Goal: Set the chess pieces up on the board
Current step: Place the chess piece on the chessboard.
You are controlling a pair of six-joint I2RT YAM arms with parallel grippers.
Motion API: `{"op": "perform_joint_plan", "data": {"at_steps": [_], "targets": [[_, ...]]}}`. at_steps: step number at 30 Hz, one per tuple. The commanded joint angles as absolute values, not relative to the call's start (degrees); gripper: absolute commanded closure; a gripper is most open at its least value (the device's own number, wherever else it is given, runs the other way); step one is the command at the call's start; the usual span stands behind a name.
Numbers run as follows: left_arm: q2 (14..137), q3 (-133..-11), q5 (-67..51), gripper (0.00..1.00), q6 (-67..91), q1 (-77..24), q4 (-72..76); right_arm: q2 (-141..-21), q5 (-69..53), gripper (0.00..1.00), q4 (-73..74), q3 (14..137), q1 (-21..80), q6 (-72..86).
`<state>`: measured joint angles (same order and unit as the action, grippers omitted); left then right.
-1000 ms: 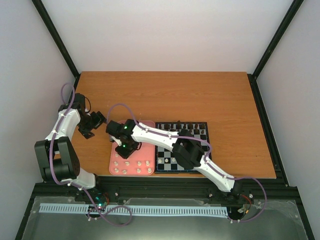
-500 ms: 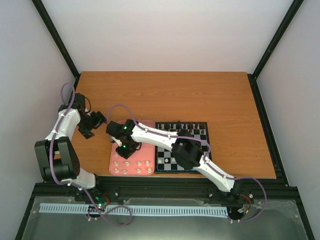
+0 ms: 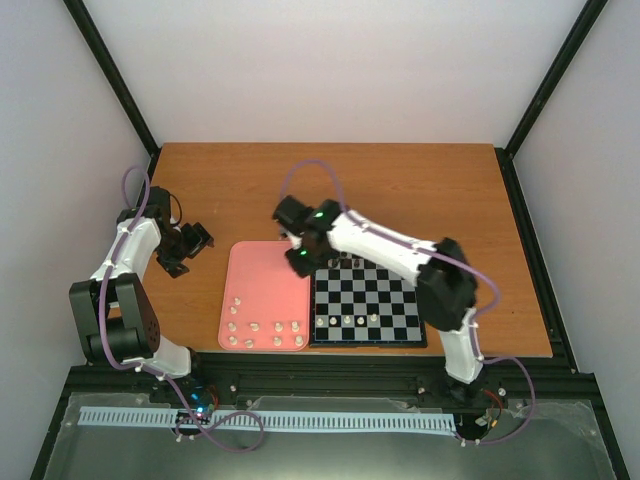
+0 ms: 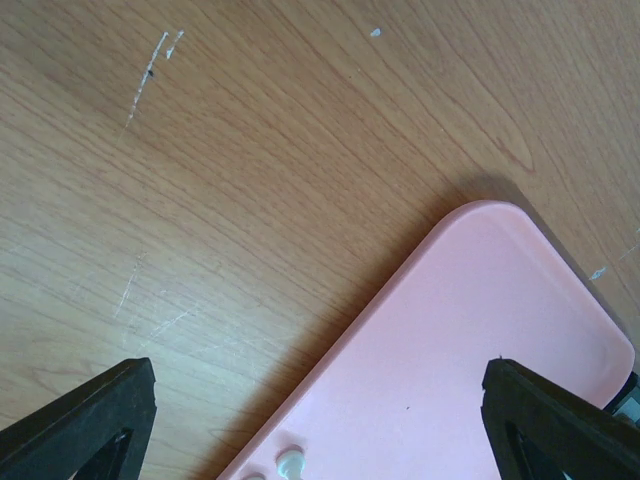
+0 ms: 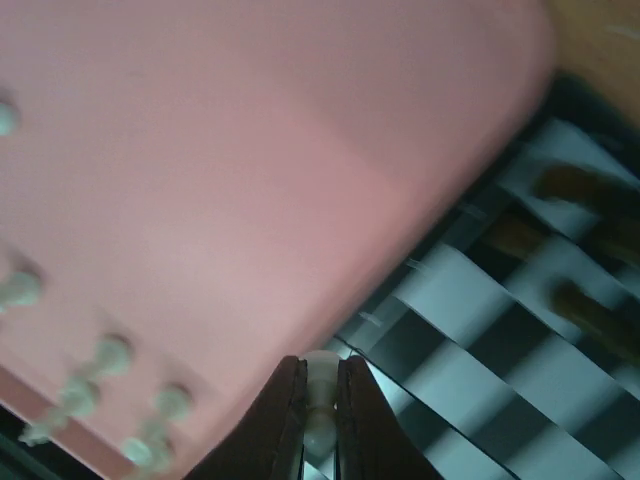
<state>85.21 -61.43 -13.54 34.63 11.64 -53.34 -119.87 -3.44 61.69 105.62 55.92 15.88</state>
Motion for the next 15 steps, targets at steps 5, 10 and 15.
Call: {"op": "perform_joint_plan", "data": {"at_steps": [5, 10, 15], "targets": [[85.5, -62.8, -13.9, 0.0, 34.2, 12.1, -52.8, -99.6, 2.7, 0.97, 59.1, 76.4, 48.3, 21.8], [85.6, -62.6, -13.9, 0.0, 34.1, 12.1, -52.7, -90.1, 4.8, 0.97, 58.0, 64.4, 47.4, 28.0], [86.0, -62.1, -14.5, 0.0, 34.4, 12.1, -52.4, -85.9, 5.4, 0.97, 57.2, 58.3, 47.0, 31.8]]}}
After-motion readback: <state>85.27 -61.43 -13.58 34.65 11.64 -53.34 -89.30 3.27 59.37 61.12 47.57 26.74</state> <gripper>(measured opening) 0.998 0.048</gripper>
